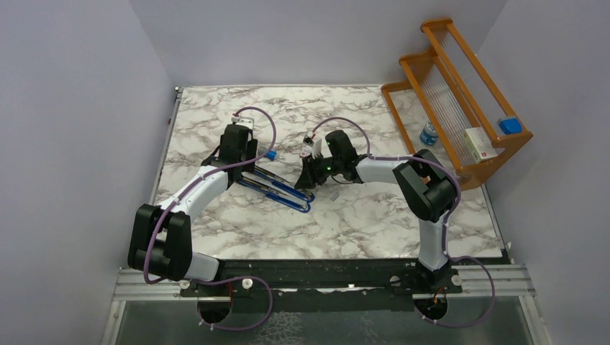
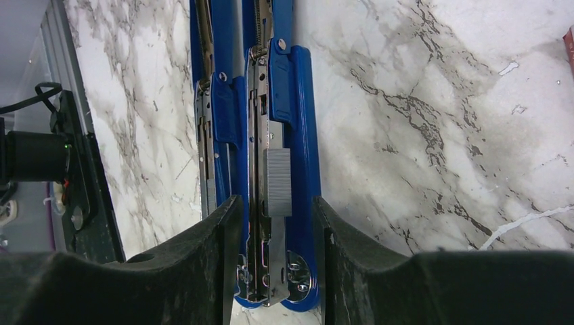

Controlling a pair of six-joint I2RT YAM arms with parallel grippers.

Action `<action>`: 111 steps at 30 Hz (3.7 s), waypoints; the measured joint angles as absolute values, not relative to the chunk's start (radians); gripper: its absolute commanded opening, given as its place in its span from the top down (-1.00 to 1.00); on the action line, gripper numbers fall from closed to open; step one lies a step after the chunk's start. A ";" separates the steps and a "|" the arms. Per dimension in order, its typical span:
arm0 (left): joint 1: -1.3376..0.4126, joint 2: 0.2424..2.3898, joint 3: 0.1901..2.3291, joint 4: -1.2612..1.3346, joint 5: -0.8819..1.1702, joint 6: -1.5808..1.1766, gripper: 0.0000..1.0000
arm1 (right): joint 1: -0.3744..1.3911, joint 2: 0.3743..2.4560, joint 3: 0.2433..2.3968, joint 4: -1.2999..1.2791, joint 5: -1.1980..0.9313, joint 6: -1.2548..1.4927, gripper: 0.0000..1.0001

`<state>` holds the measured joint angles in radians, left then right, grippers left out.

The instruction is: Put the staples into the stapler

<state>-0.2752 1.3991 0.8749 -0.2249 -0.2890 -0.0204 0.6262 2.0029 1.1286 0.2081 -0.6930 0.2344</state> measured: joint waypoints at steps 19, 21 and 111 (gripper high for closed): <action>-0.275 1.399 0.875 -0.225 -0.289 -0.017 -0.23 | 0.626 2.010 1.135 0.216 -0.705 0.243 0.48; -0.275 1.399 0.875 -0.225 -0.289 -0.017 -0.23 | 0.626 2.010 1.135 0.216 -0.705 0.243 0.53; -0.275 1.399 0.875 -0.225 -0.289 -0.017 -0.23 | 0.850 1.846 1.082 0.117 -0.185 -0.107 0.68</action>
<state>-0.2752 1.3987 0.8749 -0.2249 -0.2890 -0.0174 0.8497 1.8462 1.0824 0.1173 -0.1852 -0.1066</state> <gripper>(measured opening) 0.614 0.170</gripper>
